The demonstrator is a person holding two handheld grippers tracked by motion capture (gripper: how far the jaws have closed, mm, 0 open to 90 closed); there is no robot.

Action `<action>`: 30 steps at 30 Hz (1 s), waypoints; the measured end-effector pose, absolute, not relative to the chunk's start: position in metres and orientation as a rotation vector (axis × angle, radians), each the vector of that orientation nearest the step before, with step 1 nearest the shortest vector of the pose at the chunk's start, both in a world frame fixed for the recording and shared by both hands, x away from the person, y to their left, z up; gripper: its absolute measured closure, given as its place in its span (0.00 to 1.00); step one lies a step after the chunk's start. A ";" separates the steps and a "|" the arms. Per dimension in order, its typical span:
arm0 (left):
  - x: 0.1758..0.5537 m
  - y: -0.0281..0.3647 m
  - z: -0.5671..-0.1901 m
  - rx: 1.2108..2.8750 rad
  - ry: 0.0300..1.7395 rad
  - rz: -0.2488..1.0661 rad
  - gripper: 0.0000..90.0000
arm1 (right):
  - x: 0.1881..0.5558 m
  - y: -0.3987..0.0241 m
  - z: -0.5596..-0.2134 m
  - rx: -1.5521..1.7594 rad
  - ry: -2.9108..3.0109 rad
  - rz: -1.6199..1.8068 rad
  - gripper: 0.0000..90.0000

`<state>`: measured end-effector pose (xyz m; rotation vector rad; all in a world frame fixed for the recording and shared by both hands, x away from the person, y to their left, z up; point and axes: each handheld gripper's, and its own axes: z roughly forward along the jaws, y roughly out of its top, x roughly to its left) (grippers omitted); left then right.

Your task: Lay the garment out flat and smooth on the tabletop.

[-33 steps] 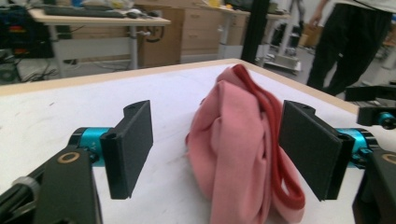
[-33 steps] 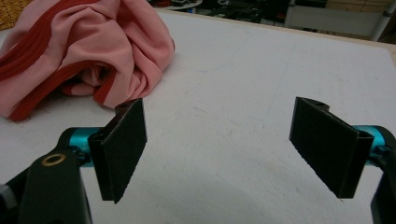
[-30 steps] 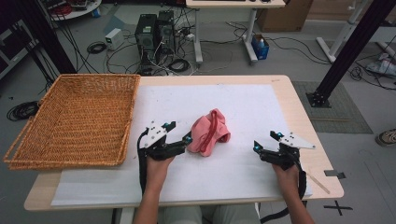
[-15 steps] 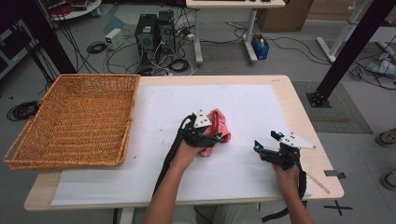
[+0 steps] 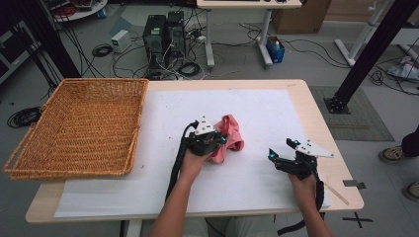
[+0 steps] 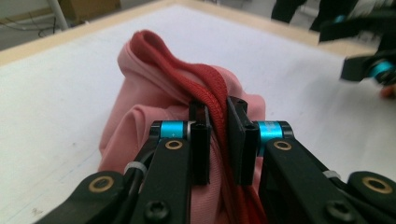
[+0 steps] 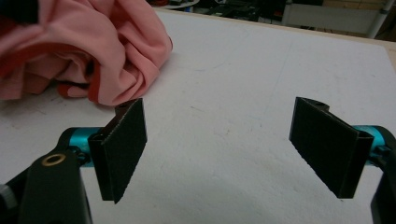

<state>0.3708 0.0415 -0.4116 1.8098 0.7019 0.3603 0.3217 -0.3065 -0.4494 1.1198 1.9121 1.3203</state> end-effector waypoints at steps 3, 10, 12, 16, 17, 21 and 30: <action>0.363 0.056 -0.406 1.735 0.703 0.353 0.89 | 0.322 -0.307 -0.449 1.128 1.912 1.317 0.21; 0.351 0.084 -0.402 1.628 0.751 0.322 0.90 | 0.330 -0.292 -0.444 1.254 1.986 1.379 0.21; 0.347 0.088 -0.403 1.627 0.750 0.317 0.90 | 0.330 -0.272 -0.439 1.207 2.022 1.398 0.30; 0.339 0.094 -0.403 1.673 0.776 0.384 0.90 | 0.345 -0.241 -0.435 1.210 2.084 1.379 0.32; 0.337 0.101 -0.405 1.685 0.827 0.428 0.90 | 0.358 -0.221 -0.435 1.198 2.133 1.369 0.40; 0.335 0.113 -0.409 1.669 0.886 0.455 0.90 | 0.374 -0.192 -0.438 1.210 2.221 1.350 0.42; 0.336 0.126 -0.414 1.658 0.935 0.478 0.90 | 0.391 -0.143 -0.447 1.091 2.437 1.104 0.93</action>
